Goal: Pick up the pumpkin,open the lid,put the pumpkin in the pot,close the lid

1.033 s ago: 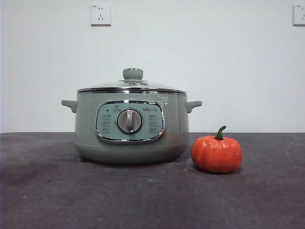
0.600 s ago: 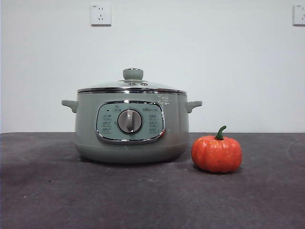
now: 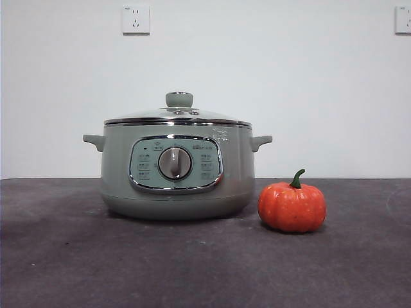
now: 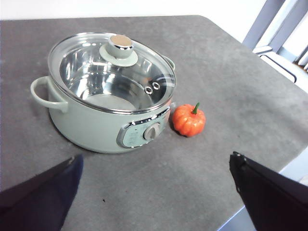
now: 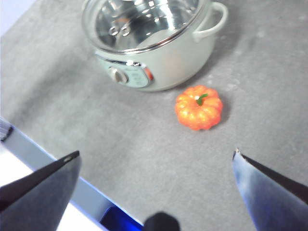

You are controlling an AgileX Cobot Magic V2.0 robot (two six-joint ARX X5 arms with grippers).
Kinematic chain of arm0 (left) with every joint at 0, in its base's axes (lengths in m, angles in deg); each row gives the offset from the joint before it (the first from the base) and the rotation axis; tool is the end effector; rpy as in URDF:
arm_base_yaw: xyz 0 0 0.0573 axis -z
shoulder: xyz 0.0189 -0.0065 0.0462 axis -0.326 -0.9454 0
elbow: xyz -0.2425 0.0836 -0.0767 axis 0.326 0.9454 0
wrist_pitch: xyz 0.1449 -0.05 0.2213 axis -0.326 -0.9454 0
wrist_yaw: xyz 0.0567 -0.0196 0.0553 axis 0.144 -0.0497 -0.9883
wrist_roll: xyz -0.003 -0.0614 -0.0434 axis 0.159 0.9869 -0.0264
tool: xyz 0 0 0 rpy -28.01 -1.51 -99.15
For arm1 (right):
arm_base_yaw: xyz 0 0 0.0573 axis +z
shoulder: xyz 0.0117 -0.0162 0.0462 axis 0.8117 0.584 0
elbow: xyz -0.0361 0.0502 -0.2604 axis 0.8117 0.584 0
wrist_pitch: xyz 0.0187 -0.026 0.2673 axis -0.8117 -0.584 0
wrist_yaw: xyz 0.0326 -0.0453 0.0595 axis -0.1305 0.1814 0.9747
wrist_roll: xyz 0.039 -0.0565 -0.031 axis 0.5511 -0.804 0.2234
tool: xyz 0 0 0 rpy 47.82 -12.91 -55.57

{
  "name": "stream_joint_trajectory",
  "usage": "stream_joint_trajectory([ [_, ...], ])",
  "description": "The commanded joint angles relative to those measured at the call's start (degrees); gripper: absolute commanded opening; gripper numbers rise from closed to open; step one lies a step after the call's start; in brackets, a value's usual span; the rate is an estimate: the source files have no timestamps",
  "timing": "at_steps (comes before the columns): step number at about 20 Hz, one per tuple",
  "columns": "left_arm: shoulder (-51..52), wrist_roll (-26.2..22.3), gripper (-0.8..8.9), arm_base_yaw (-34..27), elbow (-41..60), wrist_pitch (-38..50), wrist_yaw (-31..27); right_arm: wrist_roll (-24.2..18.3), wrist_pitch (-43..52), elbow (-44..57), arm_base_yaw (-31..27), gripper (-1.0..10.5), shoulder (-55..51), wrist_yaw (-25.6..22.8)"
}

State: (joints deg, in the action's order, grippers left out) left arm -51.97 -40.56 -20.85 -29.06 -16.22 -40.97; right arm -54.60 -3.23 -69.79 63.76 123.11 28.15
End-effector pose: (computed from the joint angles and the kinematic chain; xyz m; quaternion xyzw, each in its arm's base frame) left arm 0.1286 -0.0338 0.3447 -0.0601 0.2348 -0.3162 0.9172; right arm 0.1502 0.0527 0.3479 0.0017 0.3488 0.3119 0.8838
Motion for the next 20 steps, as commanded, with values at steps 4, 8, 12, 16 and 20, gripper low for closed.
stream_joint_trajectory([
  [4,0.04,-0.33,6.90,0.04,-0.09,0.07,0.00,0.13,4.15,-0.17,4.39,7.2,6.80,-0.31],
  [8,0.04,-0.33,6.90,0.04,-0.09,0.07,0.00,-0.37,10.40,-0.17,6.99,7.2,17.11,-3.30],
  [12,0.04,-0.33,6.90,0.04,-0.09,0.07,0.02,-1.42,16.90,-0.17,8.72,7.2,28.04,-7.41],
  [16,0.02,-0.33,6.90,0.04,-0.09,0.07,-0.02,-1.70,23.85,-0.17,10.27,7.2,36.30,-11.23],
  [20,-0.02,-0.33,6.90,0.04,-0.09,0.07,-0.04,-2.03,28.72,-0.17,11.67,7.2,42.42,-13.84],
])
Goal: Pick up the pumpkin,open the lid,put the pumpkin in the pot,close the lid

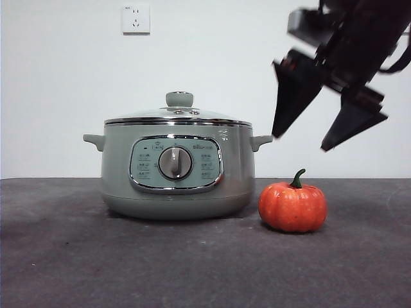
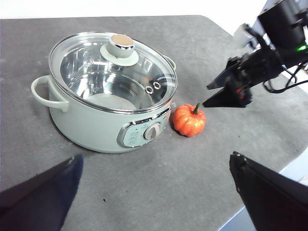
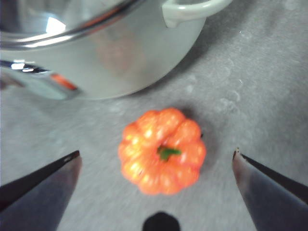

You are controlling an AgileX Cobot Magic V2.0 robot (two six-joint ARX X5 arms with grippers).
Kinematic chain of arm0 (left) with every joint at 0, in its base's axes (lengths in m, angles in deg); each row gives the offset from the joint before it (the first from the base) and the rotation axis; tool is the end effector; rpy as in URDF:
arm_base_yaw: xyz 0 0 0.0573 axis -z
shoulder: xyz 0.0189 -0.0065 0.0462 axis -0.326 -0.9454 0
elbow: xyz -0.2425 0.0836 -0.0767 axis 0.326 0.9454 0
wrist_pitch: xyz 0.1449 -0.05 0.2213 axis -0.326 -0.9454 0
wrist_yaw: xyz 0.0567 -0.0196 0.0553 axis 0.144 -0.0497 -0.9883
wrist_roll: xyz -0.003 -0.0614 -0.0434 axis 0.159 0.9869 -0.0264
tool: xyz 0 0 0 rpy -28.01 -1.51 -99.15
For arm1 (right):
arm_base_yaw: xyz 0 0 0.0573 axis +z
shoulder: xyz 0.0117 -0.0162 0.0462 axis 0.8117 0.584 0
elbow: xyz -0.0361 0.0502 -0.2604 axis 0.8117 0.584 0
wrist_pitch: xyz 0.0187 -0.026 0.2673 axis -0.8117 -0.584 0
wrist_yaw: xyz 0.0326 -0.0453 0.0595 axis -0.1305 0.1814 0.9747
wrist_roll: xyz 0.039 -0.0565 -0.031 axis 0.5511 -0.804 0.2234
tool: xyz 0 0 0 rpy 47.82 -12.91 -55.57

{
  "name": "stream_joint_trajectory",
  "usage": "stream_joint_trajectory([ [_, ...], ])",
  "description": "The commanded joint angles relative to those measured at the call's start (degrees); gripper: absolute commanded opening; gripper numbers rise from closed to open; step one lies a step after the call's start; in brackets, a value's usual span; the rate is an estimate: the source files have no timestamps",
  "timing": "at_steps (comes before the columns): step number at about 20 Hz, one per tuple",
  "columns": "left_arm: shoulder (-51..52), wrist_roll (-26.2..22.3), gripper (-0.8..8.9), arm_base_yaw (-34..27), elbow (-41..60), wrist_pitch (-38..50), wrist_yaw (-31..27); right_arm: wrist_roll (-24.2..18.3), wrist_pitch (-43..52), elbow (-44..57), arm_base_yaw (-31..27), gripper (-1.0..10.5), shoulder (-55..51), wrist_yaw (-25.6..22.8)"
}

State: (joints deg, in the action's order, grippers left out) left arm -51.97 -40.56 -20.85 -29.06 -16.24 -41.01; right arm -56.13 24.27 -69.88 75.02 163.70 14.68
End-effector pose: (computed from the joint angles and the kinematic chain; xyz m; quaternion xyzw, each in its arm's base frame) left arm 0.1286 -0.0337 0.3447 -0.0601 0.2350 -0.3158 0.9173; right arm 0.3131 0.1336 0.2157 -0.0934 0.4527 0.2934 0.8368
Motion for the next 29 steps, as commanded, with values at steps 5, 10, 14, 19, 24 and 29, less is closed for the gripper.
stream_joint_trajectory([
  [5,-0.02,-0.33,6.90,0.04,-0.09,0.09,0.00,-0.48,3.69,-0.09,1.09,7.2,7.63,-1.88],
  [10,-0.02,-0.33,6.90,0.04,-0.09,0.09,0.02,-0.48,4.39,-0.07,2.21,7.2,11.54,-1.84],
  [14,-0.02,-0.33,6.90,0.04,-0.09,0.09,0.02,-0.48,4.57,-0.07,2.73,7.2,14.08,-2.03],
  [19,-0.02,-0.33,6.90,0.04,-0.09,0.09,0.00,0.61,4.33,-0.07,2.67,2.6,14.36,-3.32],
  [24,-0.15,-0.33,6.89,0.04,-0.09,0.09,-3.17,1.88,3.98,-0.07,2.67,-0.1,13.77,-2.84],
  [29,-2.34,0.87,6.89,0.96,-0.11,2.71,-3.17,2.89,1.01,-0.09,2.62,-0.1,5.73,-3.04],
])
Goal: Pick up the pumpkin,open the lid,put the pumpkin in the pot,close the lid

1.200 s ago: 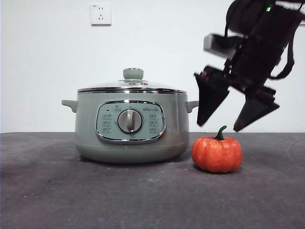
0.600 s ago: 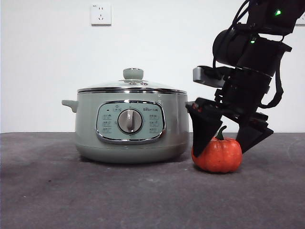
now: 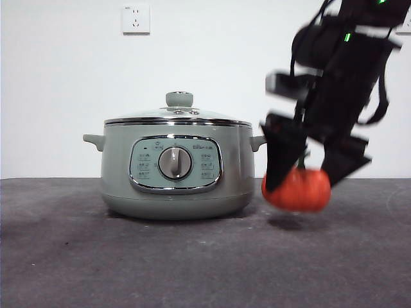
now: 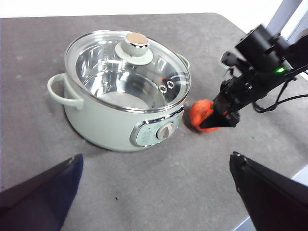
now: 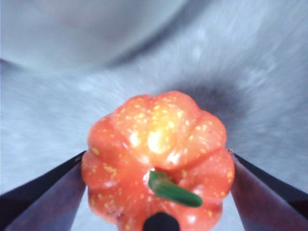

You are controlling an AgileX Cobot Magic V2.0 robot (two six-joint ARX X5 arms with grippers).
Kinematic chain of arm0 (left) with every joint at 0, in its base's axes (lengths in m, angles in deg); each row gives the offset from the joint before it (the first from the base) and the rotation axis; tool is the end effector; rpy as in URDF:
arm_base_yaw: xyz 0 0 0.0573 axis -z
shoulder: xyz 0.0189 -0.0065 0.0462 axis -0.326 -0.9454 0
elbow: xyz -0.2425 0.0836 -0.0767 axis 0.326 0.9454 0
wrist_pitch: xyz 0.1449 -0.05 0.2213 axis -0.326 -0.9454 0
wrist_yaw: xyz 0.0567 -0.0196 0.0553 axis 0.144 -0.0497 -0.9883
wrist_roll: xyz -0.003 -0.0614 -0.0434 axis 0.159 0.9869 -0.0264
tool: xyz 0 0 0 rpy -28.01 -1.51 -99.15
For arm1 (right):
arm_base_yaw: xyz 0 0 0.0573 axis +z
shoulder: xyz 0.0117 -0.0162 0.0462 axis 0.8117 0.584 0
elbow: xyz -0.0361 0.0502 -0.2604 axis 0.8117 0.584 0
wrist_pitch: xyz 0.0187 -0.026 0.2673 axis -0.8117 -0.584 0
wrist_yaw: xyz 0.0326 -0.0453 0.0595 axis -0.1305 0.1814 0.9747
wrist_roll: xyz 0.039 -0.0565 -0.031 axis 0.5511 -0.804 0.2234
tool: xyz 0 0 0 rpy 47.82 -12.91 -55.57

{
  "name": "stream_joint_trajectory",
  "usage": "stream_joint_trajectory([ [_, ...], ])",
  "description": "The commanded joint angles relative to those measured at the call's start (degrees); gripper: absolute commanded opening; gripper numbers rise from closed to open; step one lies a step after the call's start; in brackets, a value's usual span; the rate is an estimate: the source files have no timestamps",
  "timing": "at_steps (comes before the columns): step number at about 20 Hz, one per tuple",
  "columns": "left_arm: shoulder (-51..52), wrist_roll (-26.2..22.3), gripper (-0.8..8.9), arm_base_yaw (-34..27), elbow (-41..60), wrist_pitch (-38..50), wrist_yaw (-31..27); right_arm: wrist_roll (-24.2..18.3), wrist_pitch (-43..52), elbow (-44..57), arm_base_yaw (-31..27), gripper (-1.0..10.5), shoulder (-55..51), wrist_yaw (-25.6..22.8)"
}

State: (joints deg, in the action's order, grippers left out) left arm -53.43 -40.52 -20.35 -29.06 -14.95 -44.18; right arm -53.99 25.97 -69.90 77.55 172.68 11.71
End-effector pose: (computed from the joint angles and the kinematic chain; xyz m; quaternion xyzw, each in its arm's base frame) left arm 0.1374 -0.0320 0.3430 -0.0527 0.2400 -0.2944 0.9236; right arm 0.3240 0.1513 0.1655 -0.1049 0.5111 0.2754 0.8074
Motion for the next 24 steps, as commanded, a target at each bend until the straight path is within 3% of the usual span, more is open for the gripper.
stream_joint_trajectory([
  [1,-2.29,2.01,6.89,1.01,-0.11,2.89,-0.02,1.11,-1.79,-0.07,0.09,-0.1,-6.10,-0.07],
  [6,-11.89,2.58,6.89,5.46,-1.86,10.80,-2.56,1.73,-5.01,-0.07,0.09,-0.1,-19.80,-0.04],
  [11,-26.14,2.56,6.89,12.81,-8.59,19.45,-9.16,2.12,-7.37,-0.07,0.09,-0.1,-30.84,0.07],
  [19,-50.27,2.14,6.89,20.98,-25.59,26.23,-15.91,2.12,-11.13,-0.07,0.09,-0.1,-38.51,0.07],
  [24,-59.63,1.90,6.89,23.58,-28.87,30.99,-18.29,2.56,-11.15,-0.07,0.09,-0.1,-39.67,0.09],
])
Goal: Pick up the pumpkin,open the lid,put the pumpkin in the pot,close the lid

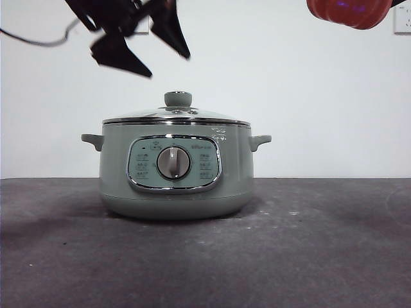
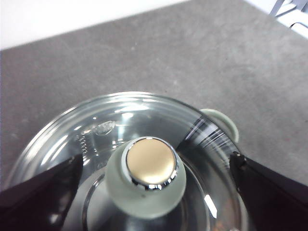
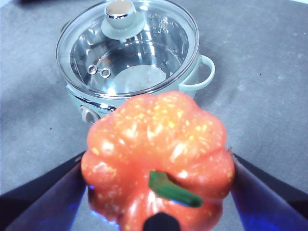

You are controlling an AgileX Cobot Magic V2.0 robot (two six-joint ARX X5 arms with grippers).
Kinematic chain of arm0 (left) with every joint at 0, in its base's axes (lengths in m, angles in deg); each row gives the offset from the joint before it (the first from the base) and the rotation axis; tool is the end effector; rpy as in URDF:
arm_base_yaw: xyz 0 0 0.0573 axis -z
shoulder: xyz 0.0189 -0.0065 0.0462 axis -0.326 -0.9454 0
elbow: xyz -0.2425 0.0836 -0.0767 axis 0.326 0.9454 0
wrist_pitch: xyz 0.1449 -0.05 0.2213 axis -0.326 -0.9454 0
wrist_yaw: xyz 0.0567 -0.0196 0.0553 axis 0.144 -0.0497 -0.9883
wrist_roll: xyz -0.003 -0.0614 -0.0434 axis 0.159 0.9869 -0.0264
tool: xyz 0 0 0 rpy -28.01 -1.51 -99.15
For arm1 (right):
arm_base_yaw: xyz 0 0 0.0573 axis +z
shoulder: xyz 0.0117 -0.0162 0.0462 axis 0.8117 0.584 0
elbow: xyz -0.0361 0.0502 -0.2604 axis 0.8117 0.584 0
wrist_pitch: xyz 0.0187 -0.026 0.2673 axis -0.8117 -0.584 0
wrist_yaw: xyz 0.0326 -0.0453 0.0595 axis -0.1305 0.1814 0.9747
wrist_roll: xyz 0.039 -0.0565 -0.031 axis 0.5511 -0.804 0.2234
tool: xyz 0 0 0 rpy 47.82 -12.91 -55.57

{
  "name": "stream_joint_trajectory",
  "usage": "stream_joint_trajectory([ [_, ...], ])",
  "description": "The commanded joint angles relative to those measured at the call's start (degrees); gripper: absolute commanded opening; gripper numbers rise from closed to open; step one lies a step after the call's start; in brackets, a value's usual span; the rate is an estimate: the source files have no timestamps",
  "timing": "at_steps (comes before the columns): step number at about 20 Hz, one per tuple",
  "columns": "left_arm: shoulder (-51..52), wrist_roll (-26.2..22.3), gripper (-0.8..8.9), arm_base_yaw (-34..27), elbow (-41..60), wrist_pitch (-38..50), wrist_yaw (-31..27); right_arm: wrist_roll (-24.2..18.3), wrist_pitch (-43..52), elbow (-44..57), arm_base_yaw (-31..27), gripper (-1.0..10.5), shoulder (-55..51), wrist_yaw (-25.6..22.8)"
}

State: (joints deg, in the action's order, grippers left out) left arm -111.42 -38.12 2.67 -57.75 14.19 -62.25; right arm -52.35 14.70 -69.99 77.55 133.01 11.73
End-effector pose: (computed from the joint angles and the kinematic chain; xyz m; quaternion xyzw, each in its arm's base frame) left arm 0.3822 -0.1718 0.3142 0.0208 0.2605 -0.3289 0.9075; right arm 0.2049 0.1001 0.3456 -0.0723 0.2903 0.2890 0.9094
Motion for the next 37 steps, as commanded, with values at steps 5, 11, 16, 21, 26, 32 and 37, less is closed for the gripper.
stream_joint_trajectory([
  [5,-6.10,-1.38,6.89,1.86,-0.17,5.07,-2.49,0.90,0.17,0.02,0.09,-0.1,0.00,0.04],
  [11,-6.91,-1.77,6.88,2.36,-0.17,5.11,-4.57,0.90,0.22,0.02,0.09,-0.1,0.00,0.04],
  [16,-7.72,-1.77,6.88,2.36,-0.17,2.93,-4.74,0.90,0.31,0.02,0.09,-0.1,0.00,0.04],
  [21,-7.72,-1.75,5.56,2.40,-0.17,3.93,-5.70,0.90,0.17,0.02,0.09,-0.1,0.00,0.04],
  [26,-7.72,-1.75,2.87,2.73,-0.17,3.98,-5.64,0.87,0.20,0.02,0.09,-0.1,0.00,0.02],
  [32,-7.72,-1.75,0.12,2.73,-0.17,4.00,-5.53,0.85,0.20,0.02,0.09,-0.1,0.00,-0.09],
  [37,-7.67,-1.75,-0.08,2.73,-0.17,4.17,-5.33,0.85,0.20,0.02,0.09,-0.1,0.02,-0.04],
])
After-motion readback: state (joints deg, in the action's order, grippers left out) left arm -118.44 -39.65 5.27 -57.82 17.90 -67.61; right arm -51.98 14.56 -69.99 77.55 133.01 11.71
